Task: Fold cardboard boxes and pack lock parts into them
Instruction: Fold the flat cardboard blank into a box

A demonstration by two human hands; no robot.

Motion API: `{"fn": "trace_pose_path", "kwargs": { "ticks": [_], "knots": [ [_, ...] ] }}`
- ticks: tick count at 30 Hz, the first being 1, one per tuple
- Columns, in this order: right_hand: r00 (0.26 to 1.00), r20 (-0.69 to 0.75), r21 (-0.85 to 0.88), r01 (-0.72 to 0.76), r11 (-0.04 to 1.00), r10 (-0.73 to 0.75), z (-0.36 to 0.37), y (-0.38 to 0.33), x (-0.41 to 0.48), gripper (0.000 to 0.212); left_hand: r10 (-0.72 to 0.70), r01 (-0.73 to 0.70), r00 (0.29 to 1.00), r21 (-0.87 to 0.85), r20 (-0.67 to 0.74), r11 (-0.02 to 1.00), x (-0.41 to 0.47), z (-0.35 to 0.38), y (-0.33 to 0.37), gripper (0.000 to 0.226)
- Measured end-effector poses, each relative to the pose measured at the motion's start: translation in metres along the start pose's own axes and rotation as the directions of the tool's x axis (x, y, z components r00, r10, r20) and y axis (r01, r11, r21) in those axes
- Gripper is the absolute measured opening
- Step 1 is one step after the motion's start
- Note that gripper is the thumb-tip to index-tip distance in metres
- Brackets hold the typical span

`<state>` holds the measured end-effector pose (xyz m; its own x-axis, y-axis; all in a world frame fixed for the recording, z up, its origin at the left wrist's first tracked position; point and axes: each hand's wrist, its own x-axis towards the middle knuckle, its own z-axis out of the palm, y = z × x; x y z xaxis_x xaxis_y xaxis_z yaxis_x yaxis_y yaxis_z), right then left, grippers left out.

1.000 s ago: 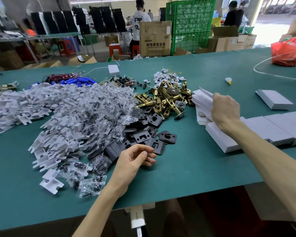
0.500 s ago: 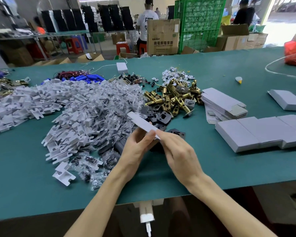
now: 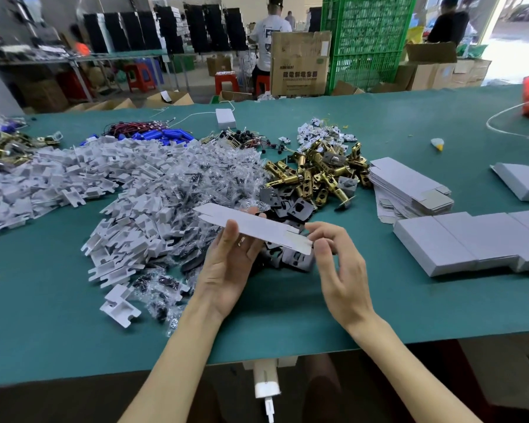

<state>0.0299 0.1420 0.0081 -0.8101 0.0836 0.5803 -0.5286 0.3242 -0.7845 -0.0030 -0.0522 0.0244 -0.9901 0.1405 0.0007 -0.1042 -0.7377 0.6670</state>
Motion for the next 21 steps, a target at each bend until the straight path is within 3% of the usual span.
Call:
{"fn": "trace_pose_path", "kwargs": {
  "ticks": [3,8,12,21],
  "knots": [
    [0.999,0.016,-0.054,0.030,0.998,-0.029,0.0027,-0.0002,0.0009,0.028,-0.024,0.022,0.999,0.029,0.048,0.999,-0.0019,-0.0004,0.0004,0.106],
    [0.999,0.034,-0.074,0.014,0.997,-0.011,0.0031,0.0002,0.0018,0.036,-0.027,0.022,0.998,0.075,0.065,0.997,-0.0028,-0.0016,0.0005,0.105],
    [0.995,0.092,-0.081,0.055,0.995,-0.048,0.0044,-0.0024,-0.0001,0.037,-0.025,0.014,0.996,0.119,0.089,0.993,-0.0035,-0.0019,0.0011,0.124],
    [0.991,0.117,-0.086,0.079,0.993,-0.069,0.0056,-0.0004,-0.0010,0.039,-0.020,0.007,0.997,0.157,0.078,0.988,-0.0043,-0.0042,0.0021,0.112]
  ]
}}
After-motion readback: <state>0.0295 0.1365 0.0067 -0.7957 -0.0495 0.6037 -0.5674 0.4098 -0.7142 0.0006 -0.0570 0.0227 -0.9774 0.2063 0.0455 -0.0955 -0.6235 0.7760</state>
